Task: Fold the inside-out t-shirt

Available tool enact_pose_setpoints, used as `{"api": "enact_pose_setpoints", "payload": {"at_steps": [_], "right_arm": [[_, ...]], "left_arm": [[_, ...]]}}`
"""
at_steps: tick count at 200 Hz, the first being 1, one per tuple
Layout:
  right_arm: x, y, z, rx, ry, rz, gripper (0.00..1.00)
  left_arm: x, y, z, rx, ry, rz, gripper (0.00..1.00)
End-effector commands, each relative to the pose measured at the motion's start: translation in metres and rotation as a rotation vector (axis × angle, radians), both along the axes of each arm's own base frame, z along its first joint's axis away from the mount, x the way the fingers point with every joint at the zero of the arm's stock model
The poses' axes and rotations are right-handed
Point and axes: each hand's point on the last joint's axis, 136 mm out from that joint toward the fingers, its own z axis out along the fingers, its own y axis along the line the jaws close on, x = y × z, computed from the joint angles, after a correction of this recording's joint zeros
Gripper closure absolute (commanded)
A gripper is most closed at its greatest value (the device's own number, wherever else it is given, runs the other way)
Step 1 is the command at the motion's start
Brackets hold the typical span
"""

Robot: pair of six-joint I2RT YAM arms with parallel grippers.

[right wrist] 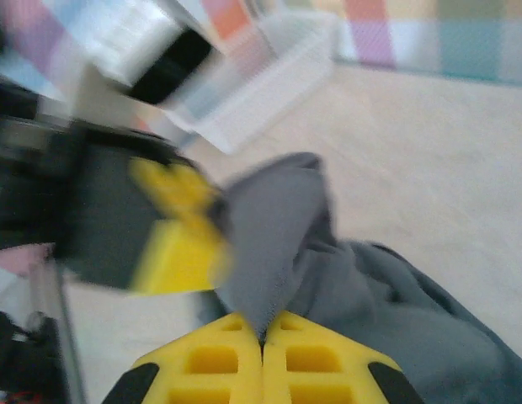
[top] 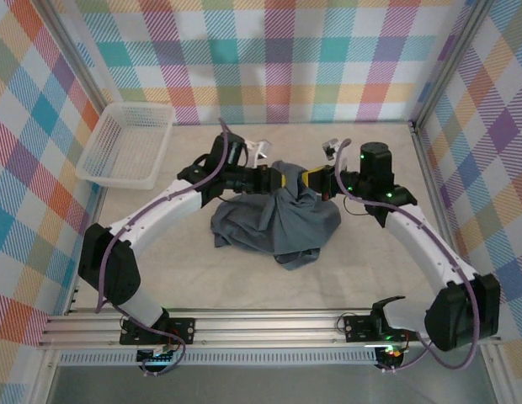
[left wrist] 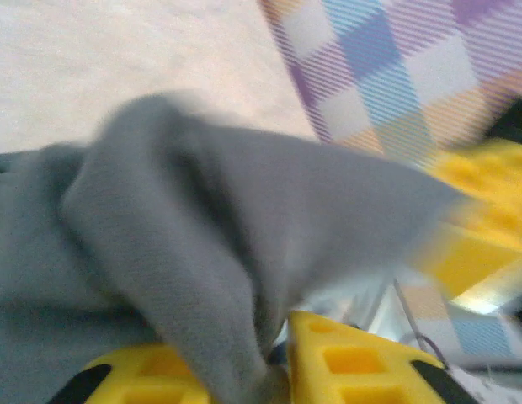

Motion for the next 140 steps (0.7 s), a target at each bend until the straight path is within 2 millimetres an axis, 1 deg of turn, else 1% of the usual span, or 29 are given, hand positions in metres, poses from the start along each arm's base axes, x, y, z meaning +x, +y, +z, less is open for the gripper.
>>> {"api": "enact_pose_setpoints", "payload": {"at_steps": [1,12,18,29,37,39,53,61,68,82,91,99,106,116,124,140], "right_arm": [[-0.035,0.003,0.072,0.212,-0.091,0.12,1.0],[-0.039,-0.003,0.083,0.256,-0.081,0.113,1.0],[-0.039,-0.005,0.087,0.275,-0.07,0.112,1.0],[-0.04,-0.005,0.091,0.295,-0.043,0.121,1.0],[-0.04,-0.004,0.09,0.295,-0.023,0.134,1.0],[-0.04,-0.004,0.09,0.294,-0.017,0.135,1.0],[-0.034,-0.003,0.083,0.284,0.039,0.135,1.0],[-0.031,-0.001,0.08,0.282,0.059,0.142,1.0],[-0.03,-0.001,0.079,0.282,0.068,0.145,1.0],[-0.026,0.0,0.077,0.282,0.077,0.145,1.0],[-0.025,0.0,0.076,0.281,0.078,0.143,1.0],[-0.024,0.001,0.076,0.279,0.083,0.142,1.0],[-0.023,0.001,0.076,0.276,0.09,0.145,1.0],[-0.022,0.001,0.075,0.274,0.1,0.144,1.0],[-0.02,0.002,0.074,0.272,0.115,0.139,1.0],[-0.017,0.002,0.073,0.267,0.137,0.135,1.0]], "left_arm": [[0.021,0.057,-0.035,0.143,0.002,0.172,0.71],[0.024,0.067,-0.049,0.144,0.025,0.193,0.71],[0.024,0.07,-0.052,0.141,0.032,0.196,0.71],[0.023,0.07,-0.053,0.132,0.033,0.189,0.7],[0.018,0.067,-0.051,0.118,0.035,0.165,0.68],[0.02,0.065,-0.045,0.099,0.009,0.161,0.68],[0.015,0.062,-0.023,0.047,-0.054,0.136,0.62],[0.013,0.064,-0.012,0.034,-0.096,0.145,0.58],[0.009,0.068,0.003,0.026,-0.146,0.16,0.55],[-0.003,0.069,0.027,0.055,-0.263,0.165,0.48],[-0.016,0.063,0.041,0.09,-0.346,0.135,0.45],[-0.026,0.054,0.052,0.104,-0.401,0.092,0.45],[-0.036,0.045,0.06,0.1,-0.433,0.046,0.48],[-0.045,0.03,0.067,0.081,-0.448,-0.01,0.53],[-0.051,0.018,0.072,0.056,-0.45,-0.051,0.55],[-0.06,-0.006,0.079,-0.004,-0.441,-0.146,0.56]]}}
